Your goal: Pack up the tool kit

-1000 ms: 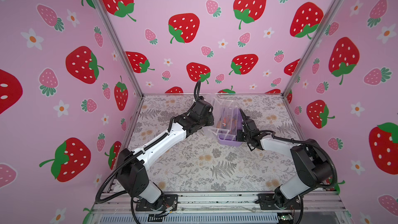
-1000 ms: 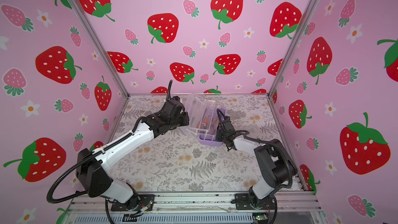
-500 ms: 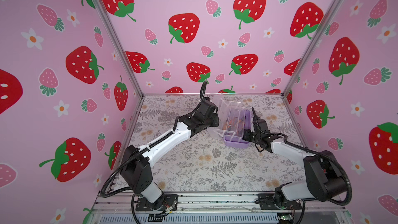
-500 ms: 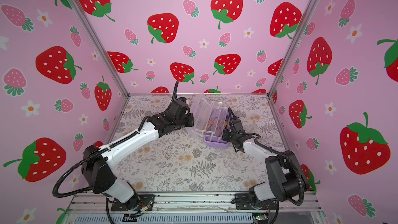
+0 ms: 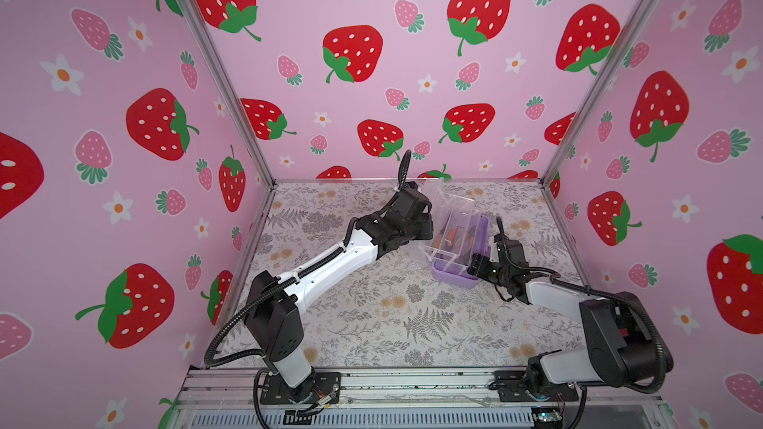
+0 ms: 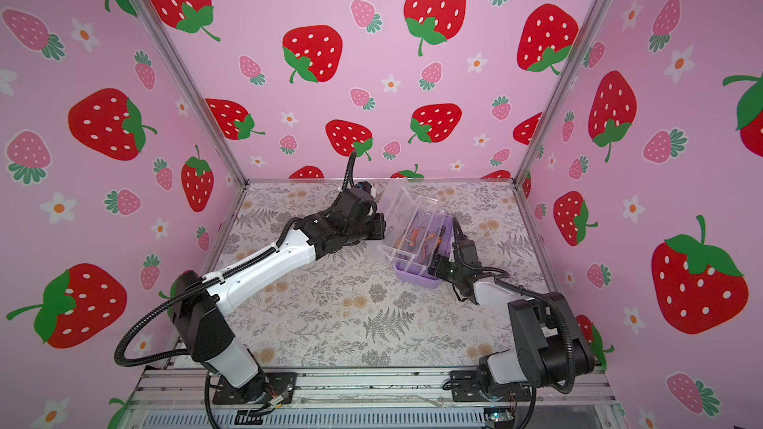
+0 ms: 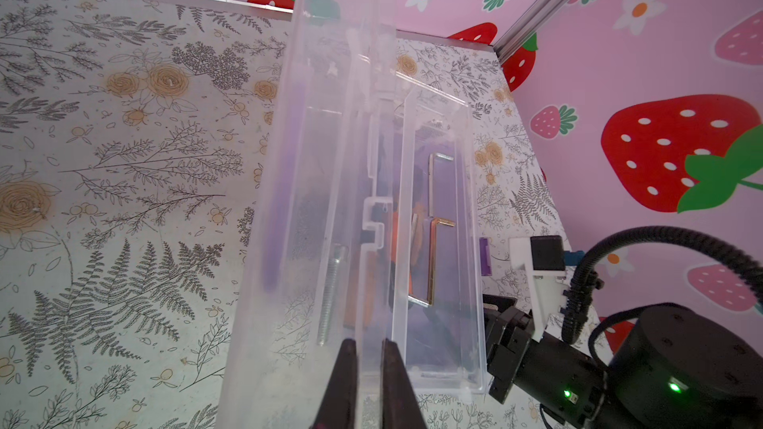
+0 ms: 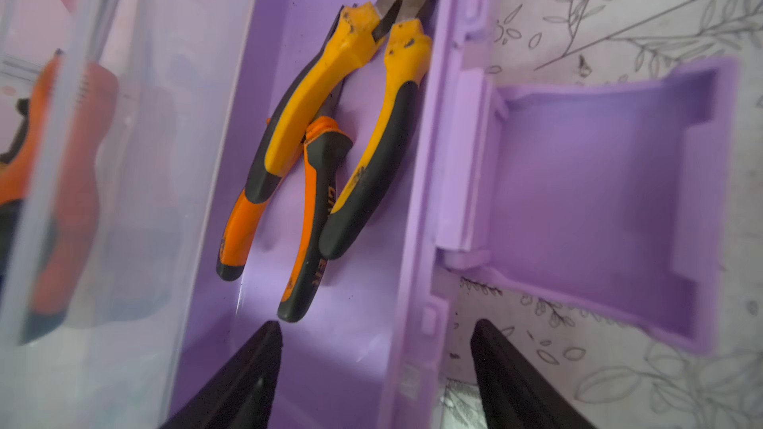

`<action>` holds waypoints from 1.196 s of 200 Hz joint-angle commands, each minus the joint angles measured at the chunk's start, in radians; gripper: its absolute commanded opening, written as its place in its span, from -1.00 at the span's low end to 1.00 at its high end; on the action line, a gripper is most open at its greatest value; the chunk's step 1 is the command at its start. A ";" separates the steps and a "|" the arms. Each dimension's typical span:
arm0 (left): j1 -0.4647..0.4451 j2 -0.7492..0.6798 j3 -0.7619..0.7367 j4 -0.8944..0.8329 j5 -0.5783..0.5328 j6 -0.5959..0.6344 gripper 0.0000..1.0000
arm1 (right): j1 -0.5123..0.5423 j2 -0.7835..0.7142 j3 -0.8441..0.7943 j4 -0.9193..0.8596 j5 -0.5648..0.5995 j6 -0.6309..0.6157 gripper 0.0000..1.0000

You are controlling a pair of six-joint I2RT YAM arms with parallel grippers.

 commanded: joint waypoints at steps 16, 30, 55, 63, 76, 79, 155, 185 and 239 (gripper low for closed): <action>-0.078 0.023 0.065 0.055 0.276 -0.052 -0.91 | -0.047 -0.061 -0.039 0.181 -0.201 0.027 0.24; -0.078 0.026 0.071 0.050 0.272 -0.051 -0.91 | -0.081 -0.070 -0.057 0.205 -0.246 0.039 0.20; -0.078 0.034 0.079 0.042 0.268 -0.048 -0.91 | -0.137 -0.082 -0.086 0.253 -0.333 0.054 0.20; -0.079 0.038 0.084 0.040 0.270 -0.049 -0.90 | -0.151 -0.084 -0.092 0.273 -0.364 0.059 0.20; -0.080 0.045 0.090 0.036 0.272 -0.048 -0.91 | -0.169 -0.081 -0.103 0.296 -0.404 0.067 0.21; -0.080 0.046 0.091 0.037 0.273 -0.050 -0.90 | -0.173 -0.081 -0.105 0.304 -0.413 0.072 0.21; -0.132 0.109 0.176 0.049 0.328 -0.070 -0.91 | -0.213 -0.015 -0.157 0.464 -0.501 0.158 0.21; -0.153 0.148 0.206 0.064 0.364 -0.092 -0.91 | -0.213 0.003 -0.150 0.474 -0.502 0.160 0.20; -0.182 0.210 0.279 0.083 0.425 -0.122 -0.59 | -0.212 0.029 -0.132 0.470 -0.497 0.149 0.20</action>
